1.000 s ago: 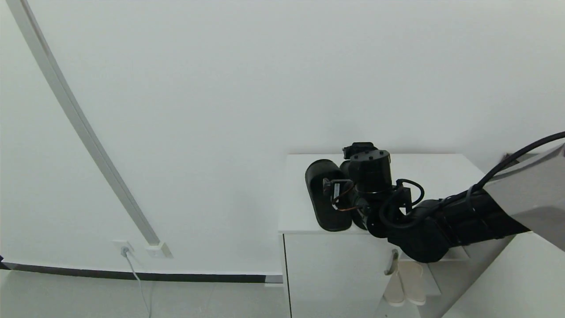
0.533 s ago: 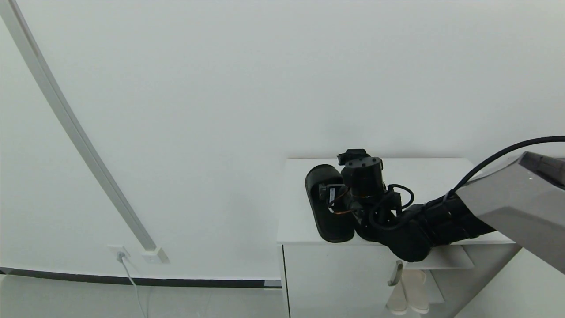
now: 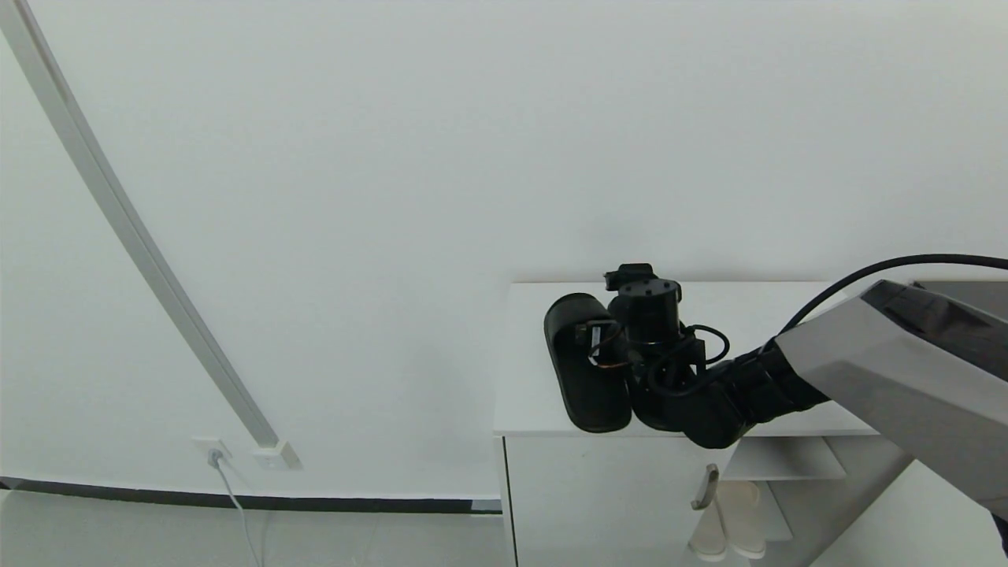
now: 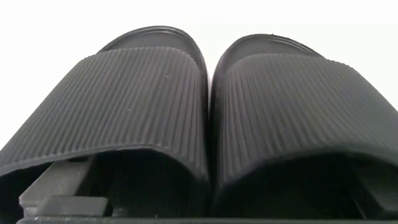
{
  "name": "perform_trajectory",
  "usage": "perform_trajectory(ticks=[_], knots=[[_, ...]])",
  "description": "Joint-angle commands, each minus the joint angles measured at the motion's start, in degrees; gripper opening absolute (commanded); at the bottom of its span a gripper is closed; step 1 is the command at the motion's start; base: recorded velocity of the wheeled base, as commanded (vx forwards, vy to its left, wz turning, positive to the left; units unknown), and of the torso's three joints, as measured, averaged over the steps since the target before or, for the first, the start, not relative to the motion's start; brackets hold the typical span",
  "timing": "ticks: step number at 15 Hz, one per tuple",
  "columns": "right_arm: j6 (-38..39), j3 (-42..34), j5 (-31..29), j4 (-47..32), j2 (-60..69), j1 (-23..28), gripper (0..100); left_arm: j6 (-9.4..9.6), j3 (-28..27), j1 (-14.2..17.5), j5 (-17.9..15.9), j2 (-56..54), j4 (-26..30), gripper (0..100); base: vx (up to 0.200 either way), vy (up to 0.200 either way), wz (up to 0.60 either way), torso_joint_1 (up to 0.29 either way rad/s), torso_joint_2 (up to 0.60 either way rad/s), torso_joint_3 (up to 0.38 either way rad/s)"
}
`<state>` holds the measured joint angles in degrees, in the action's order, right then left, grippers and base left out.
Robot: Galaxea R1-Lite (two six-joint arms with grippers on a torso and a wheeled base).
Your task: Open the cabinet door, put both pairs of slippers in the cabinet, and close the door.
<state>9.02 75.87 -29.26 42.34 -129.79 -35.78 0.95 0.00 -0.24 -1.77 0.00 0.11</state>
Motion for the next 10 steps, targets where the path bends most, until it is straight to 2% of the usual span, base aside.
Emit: perform_trajectory(ticks=[1,2,3,10], knots=[[-0.4,0.2,0.1,0.5,-0.9,0.0,100,0.02,0.0,0.1,0.0,0.1,0.0,0,0.000,0.000,0.00,0.000,0.00,0.000],[-0.4,0.2,0.0,0.6,-1.0,0.0,100,0.02,0.0,0.0,0.0,0.0,0.0,0,0.000,0.000,0.00,0.000,0.00,0.000],[-0.4,0.2,0.0,0.6,-1.1,0.0,0,0.02,0.0,0.0,0.0,0.0,0.0,0,0.000,0.000,0.00,0.000,0.00,0.000],[-0.4,0.2,0.0,0.6,-1.0,0.0,0,-0.07,0.0,0.1,0.0,0.1,0.1,0,0.000,0.000,0.00,0.000,0.00,0.000]])
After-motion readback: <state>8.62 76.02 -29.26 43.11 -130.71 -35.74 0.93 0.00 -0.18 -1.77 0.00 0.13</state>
